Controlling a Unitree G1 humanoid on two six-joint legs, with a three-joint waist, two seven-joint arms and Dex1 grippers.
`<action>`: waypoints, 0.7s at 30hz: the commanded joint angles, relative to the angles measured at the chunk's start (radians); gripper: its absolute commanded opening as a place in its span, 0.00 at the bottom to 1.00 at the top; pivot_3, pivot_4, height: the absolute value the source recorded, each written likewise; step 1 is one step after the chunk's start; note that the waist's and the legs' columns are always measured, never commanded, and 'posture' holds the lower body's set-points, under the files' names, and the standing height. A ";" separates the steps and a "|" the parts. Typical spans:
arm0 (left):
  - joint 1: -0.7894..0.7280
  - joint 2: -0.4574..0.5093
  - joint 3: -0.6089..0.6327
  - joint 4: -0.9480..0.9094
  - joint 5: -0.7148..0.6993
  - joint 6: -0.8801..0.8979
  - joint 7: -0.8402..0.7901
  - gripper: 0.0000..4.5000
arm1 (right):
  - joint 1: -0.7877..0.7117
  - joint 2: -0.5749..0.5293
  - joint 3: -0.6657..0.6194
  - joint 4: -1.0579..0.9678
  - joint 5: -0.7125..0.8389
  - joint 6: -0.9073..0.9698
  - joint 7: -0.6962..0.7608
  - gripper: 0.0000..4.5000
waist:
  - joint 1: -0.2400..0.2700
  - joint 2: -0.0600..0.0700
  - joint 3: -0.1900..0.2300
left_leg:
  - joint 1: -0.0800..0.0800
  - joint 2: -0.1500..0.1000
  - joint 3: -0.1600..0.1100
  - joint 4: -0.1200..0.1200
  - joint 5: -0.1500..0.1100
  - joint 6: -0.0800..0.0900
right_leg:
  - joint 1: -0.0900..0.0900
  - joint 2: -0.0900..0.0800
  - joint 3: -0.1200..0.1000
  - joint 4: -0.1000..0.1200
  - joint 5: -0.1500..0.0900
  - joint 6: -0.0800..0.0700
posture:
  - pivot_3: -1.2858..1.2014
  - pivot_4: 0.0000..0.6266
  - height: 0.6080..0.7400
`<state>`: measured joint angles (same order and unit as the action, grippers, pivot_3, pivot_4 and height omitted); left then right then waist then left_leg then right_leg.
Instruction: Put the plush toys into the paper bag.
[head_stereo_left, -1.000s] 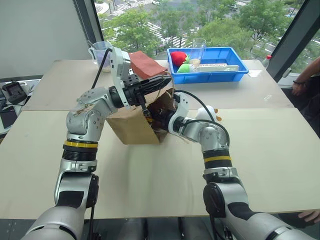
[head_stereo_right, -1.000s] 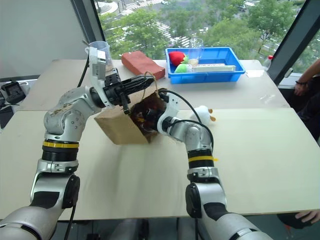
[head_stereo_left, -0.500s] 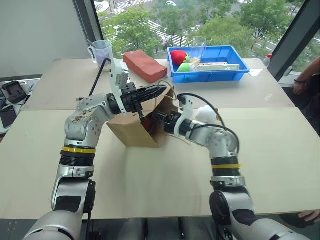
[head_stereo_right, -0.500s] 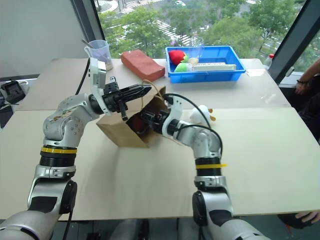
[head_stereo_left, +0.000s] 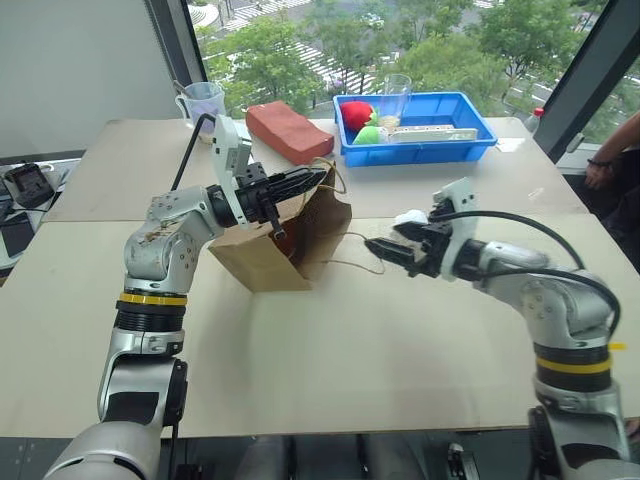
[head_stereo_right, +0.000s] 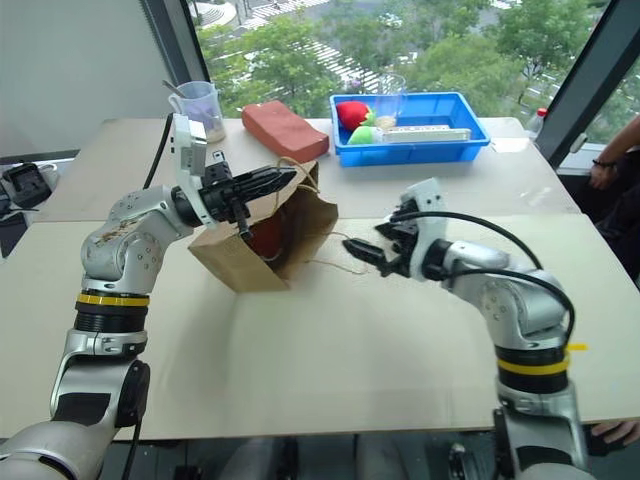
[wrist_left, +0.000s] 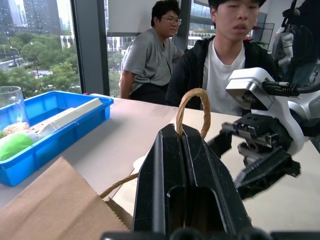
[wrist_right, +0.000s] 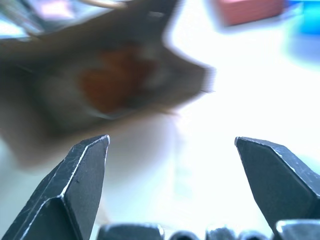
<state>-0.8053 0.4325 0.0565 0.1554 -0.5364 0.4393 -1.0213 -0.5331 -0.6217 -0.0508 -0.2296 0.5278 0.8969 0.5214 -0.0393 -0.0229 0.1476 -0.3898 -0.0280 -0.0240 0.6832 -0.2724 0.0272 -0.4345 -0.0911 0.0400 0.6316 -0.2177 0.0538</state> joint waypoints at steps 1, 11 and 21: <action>-0.023 0.007 0.007 -0.004 0.008 -0.027 -0.007 0.00 | -0.008 -0.020 0.034 0.086 -0.141 -0.173 -0.008 0.99 | -0.002 0.000 0.000 | 0.001 0.000 0.001 0.000 0.000 0.000 | 0.001 0.000 0.001 -0.001 0.000 0.000 | 0.52 0.24 1.00; -0.042 0.001 0.001 0.006 0.010 -0.033 -0.009 0.00 | -0.137 0.102 0.141 0.576 -0.372 -0.426 -0.037 0.99 | -0.002 -0.001 0.001 | 0.004 0.001 0.001 0.000 0.001 0.000 | 0.005 0.000 0.001 -0.002 0.002 -0.001 | 0.52 0.24 1.00; -0.036 -0.001 0.000 -0.005 0.023 -0.035 0.001 0.00 | -0.232 0.162 0.121 0.841 -0.439 -0.660 -0.028 0.66 | -0.004 -0.001 0.001 | 0.004 0.001 0.000 -0.001 0.001 0.000 | 0.005 0.000 0.001 -0.002 0.002 -0.001 | 0.52 0.24 1.00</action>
<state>-0.8246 0.4289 0.0476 0.1743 -0.5119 0.4179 -1.0244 -0.7451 -0.4494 0.0927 0.6070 0.0987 0.2838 0.4820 -0.0431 -0.0238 0.1484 -0.3858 -0.0269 -0.0236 0.6823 -0.2715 0.0277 -0.4293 -0.0917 0.0412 0.6293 -0.2157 0.0533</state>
